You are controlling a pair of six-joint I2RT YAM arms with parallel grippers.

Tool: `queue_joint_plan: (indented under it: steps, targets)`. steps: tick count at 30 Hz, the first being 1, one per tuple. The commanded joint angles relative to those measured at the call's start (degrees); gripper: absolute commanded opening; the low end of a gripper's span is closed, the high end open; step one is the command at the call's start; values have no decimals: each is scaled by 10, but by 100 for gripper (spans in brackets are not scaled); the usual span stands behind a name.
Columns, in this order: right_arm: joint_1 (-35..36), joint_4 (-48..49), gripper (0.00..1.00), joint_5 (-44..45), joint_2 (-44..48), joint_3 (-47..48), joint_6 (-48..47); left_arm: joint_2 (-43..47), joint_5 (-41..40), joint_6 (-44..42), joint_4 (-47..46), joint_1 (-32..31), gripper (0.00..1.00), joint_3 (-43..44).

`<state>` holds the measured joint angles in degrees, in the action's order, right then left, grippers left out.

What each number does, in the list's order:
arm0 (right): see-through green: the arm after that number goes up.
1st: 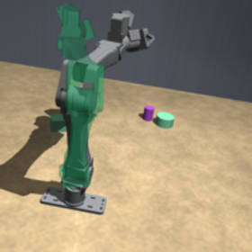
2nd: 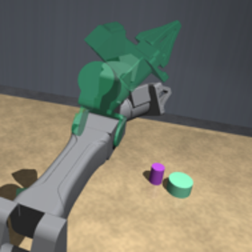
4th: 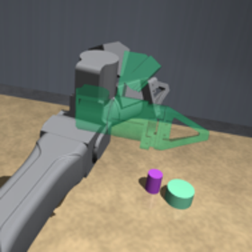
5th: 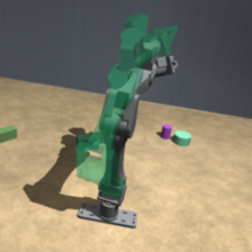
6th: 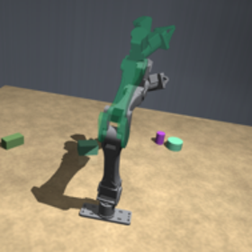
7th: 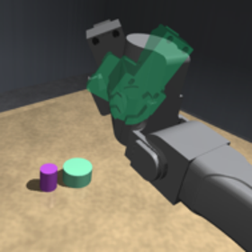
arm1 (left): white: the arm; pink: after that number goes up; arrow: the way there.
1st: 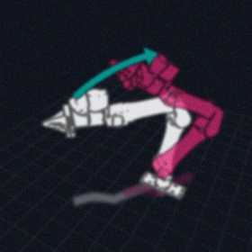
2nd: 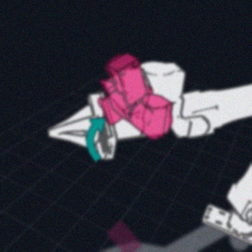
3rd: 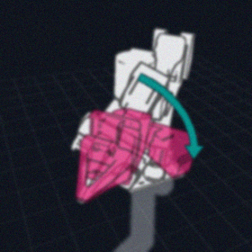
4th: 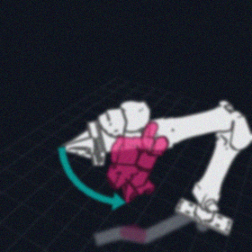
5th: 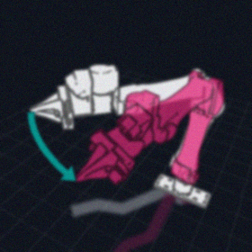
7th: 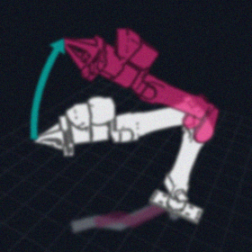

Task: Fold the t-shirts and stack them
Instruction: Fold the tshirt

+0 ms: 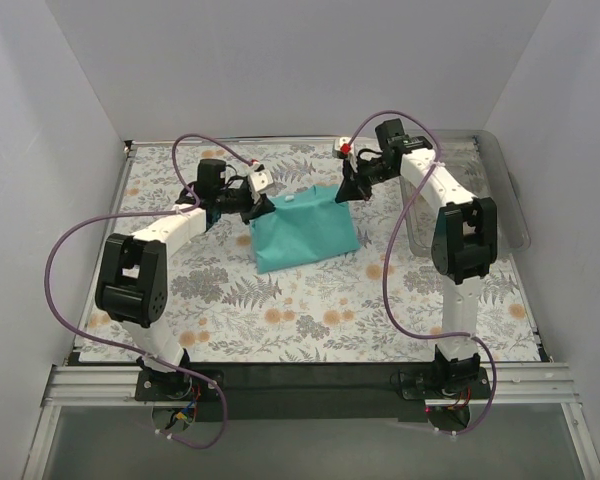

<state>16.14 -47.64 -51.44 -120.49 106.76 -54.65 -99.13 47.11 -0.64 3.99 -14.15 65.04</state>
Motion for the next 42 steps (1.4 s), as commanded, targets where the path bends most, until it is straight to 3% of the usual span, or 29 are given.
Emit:
queue_joint_plan:
  steps: [1, 14, 27, 42]
  targets:
    - [-1, 6, 1, -28, -17, 43, 26, -5, 9, 2, -32, 6, 0, 32]
    - [-2, 58, 1, -34, -77, 109, 100, -52, 10, 42, -95, 29, 0, 54]
    - [-2, 227, 1, 13, -99, 75, 235, -143, -11, 72, -159, 38, 0, 94]
    - [-1, 299, 1, 56, -130, 83, 303, -179, -55, 117, -246, 47, 0, 104]
